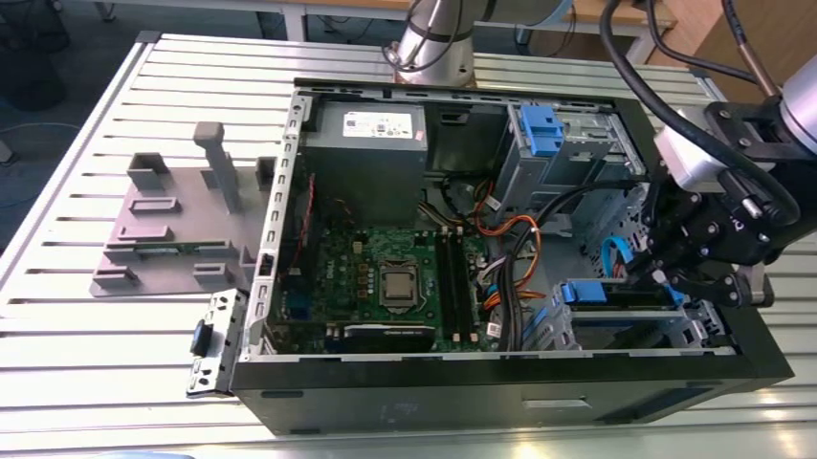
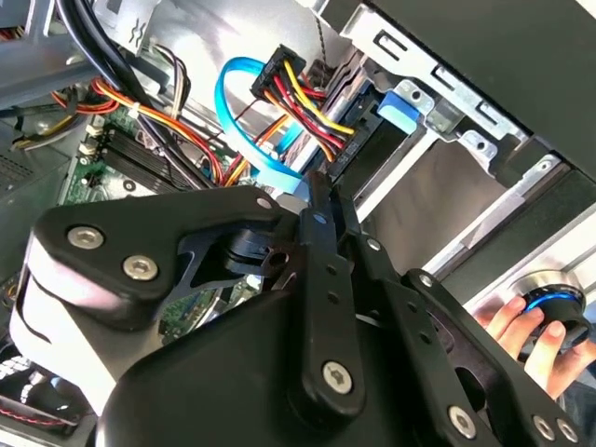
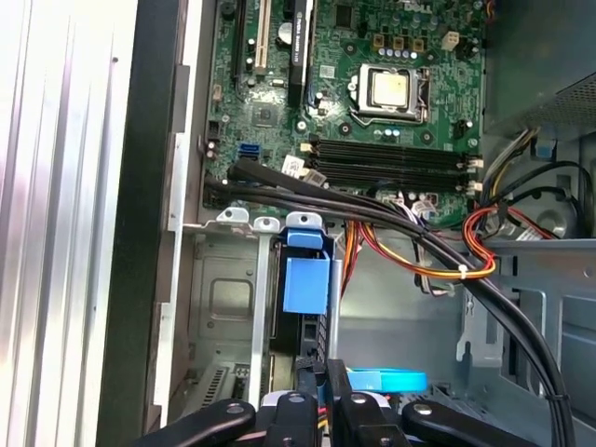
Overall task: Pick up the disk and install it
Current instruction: 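Insert the second disk wire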
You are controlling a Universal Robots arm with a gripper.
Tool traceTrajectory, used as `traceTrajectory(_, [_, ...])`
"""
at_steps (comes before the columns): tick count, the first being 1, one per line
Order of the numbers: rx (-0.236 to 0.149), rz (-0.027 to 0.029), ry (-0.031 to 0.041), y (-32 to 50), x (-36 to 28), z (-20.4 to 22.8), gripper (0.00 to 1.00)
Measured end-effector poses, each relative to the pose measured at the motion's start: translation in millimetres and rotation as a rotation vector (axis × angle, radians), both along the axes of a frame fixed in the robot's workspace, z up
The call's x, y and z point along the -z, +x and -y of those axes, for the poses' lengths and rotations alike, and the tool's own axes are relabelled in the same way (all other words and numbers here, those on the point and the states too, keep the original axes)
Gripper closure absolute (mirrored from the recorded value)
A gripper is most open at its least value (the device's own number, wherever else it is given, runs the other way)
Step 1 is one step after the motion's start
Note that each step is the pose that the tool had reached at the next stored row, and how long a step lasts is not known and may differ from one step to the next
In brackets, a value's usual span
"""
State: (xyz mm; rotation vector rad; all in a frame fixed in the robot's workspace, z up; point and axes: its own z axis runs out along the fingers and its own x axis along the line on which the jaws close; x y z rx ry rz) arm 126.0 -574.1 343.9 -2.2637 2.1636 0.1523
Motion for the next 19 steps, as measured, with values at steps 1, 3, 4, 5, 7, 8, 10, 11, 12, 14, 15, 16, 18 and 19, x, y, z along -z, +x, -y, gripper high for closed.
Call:
traceTrajectory(1, [0.0,0.0,-0.0003,-0.4,0.0,0.0,0.84])
traceTrajectory(3, [0.0,0.0,-0.0002,-0.5,0.4,-0.1,0.84])
traceTrajectory(4, [0.0,0.0,-0.0003,-0.4,0.8,-0.1,0.84])
traceTrajectory(5, [0.0,0.0,-0.0002,-0.5,1.4,-0.1,0.84])
traceTrajectory(7, [0.0,0.0,-0.0003,-0.5,2.7,0.0,0.84])
traceTrajectory(8, [0.0,0.0,-0.0003,-0.5,3.4,0.0,0.84])
traceTrajectory(10, [0.0,0.0,-0.0003,-0.5,4.9,0.0,0.84])
traceTrajectory(11, [0.0,0.0,-0.0004,-0.5,5.5,0.0,0.84])
traceTrajectory(12, [0.0,0.0,-0.0004,-0.5,6.0,0.0,0.84])
traceTrajectory(14, [0.0,-0.0001,-0.0003,-0.5,7.1,0.0,0.84])
traceTrajectory(15, [0.0,0.0,-0.0003,-0.4,7.5,0.0,0.84])
traceTrajectory(16, [0.0,0.0,-0.0003,-0.3,7.9,0.0,0.84])
traceTrajectory(18, [0.0,0.0,-0.0006,0.3,8.3,0.0,0.84])
traceTrajectory(19, [0.0,-0.0001,-0.0006,0.6,8.5,0.0,0.84])
